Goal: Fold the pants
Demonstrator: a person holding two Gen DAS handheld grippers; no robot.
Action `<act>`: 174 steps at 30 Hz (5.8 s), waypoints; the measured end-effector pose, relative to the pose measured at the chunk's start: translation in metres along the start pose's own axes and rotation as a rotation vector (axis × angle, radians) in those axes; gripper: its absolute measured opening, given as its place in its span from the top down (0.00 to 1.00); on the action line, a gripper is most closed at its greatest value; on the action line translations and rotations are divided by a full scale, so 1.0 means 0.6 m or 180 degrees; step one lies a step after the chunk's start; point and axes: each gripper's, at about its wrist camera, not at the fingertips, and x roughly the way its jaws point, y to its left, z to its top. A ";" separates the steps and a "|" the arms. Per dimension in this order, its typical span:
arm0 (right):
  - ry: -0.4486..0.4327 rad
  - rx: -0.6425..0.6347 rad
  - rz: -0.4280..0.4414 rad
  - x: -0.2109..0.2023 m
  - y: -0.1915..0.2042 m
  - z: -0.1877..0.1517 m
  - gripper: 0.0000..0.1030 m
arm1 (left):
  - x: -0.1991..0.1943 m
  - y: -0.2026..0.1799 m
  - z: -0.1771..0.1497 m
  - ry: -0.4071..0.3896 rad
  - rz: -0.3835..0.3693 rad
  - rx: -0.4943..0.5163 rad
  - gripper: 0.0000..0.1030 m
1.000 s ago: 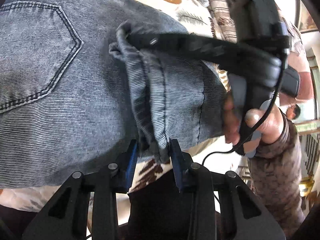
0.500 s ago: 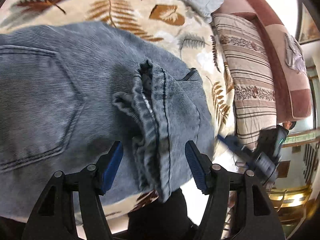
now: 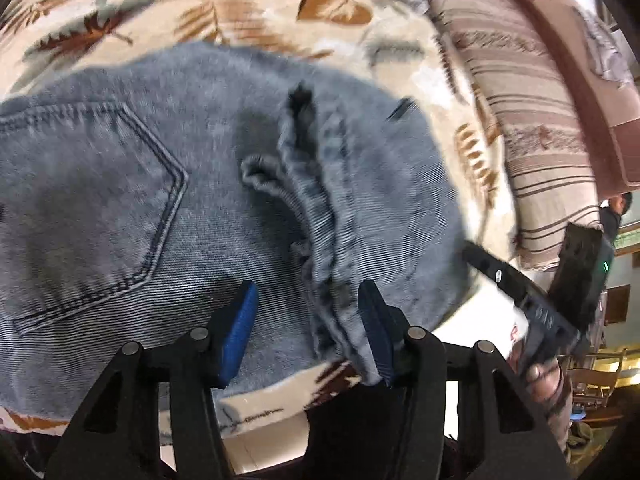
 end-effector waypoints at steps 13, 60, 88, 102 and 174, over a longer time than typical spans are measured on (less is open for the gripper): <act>0.0208 -0.0361 -0.0191 0.154 0.045 0.145 0.99 | 0.025 -0.022 0.116 -0.0047 0.0013 -0.0204 0.37; 0.0065 0.0600 0.0259 0.050 -0.028 -0.017 0.52 | 0.051 0.000 0.039 0.0153 0.0232 -0.0136 0.35; 0.0115 -0.0339 -0.0050 0.083 0.113 0.112 0.54 | 0.021 0.004 -0.013 0.0117 0.0084 -0.0077 0.44; 0.0225 -0.0162 -0.0824 0.166 0.033 0.119 0.57 | 0.050 0.004 0.068 -0.0155 0.0544 -0.0019 0.37; -0.0752 -0.1356 -0.0337 0.067 0.418 -0.111 0.79 | -0.171 -0.002 0.149 -0.0319 -0.0366 0.0393 0.84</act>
